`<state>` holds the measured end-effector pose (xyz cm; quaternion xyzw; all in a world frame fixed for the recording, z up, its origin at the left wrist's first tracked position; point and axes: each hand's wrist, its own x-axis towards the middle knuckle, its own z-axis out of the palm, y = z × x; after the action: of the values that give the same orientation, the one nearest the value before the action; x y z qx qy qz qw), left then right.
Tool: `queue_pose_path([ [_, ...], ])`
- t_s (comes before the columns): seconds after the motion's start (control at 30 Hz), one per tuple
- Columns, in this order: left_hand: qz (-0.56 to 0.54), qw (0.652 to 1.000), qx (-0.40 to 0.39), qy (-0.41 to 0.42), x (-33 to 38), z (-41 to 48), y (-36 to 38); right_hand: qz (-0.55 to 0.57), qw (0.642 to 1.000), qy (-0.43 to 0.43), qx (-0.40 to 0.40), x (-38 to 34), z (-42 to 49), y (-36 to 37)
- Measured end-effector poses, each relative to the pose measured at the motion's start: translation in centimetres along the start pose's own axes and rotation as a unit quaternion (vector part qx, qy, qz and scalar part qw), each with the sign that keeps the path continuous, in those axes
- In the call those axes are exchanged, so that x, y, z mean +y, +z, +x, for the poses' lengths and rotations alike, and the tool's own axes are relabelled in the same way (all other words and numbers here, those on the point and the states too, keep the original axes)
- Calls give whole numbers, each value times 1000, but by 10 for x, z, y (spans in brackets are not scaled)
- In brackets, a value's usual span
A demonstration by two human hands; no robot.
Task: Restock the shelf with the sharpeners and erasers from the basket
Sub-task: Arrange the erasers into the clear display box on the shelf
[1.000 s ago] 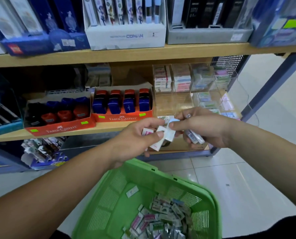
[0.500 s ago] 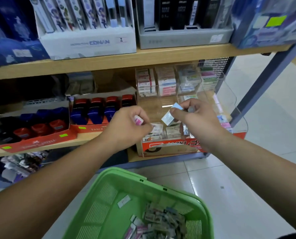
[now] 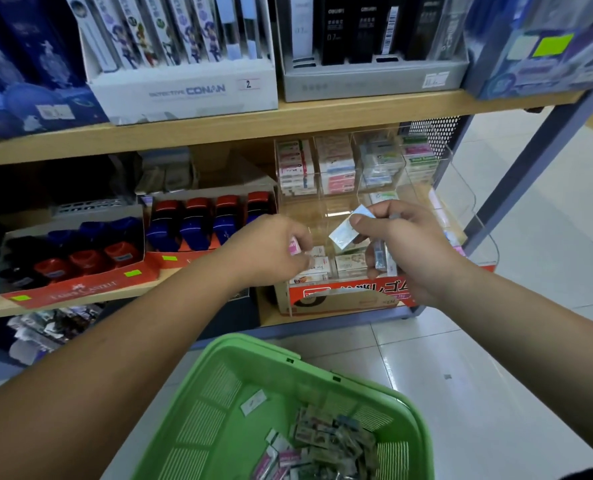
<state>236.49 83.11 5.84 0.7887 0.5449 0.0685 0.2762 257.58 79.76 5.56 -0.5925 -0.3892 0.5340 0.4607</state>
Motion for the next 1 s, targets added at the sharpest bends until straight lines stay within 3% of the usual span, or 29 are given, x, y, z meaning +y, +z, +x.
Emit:
queue_pose_path([
  [0.13, -116, 992, -43, -16, 1, -8, -13, 7, 1000, 2, -9, 0, -2, 0],
  [0.23, -89, 994, -55, -15, -1, -15, -22, 4, 1000, -2, -14, -1, -2, 0],
  [0.3, -81, 996, -31, 0, -2, -19, -28, 8, 1000, -3, -11, -2, -2, -1],
  [0.47, -214, 976, 48, -11, 1, -25, -31, -23, 999, -22, 4, -6, -6, -9],
  [0.6, -259, 962, 80, -34, 10, -29, -23, -125, 986, -82, 77, -12, -4, -32],
  [0.7, -256, 959, 111, -47, 18, -31, -14, -91, 987, -71, 108, -11, -3, -49],
  [0.87, -316, 945, 71, -50, 38, -24, -4, -88, 987, -63, 119, -11, -12, -67],
  [1.0, -287, 956, 53, -31, 68, -7, 3, -179, 964, -110, 165, -11, -17, -86],
])
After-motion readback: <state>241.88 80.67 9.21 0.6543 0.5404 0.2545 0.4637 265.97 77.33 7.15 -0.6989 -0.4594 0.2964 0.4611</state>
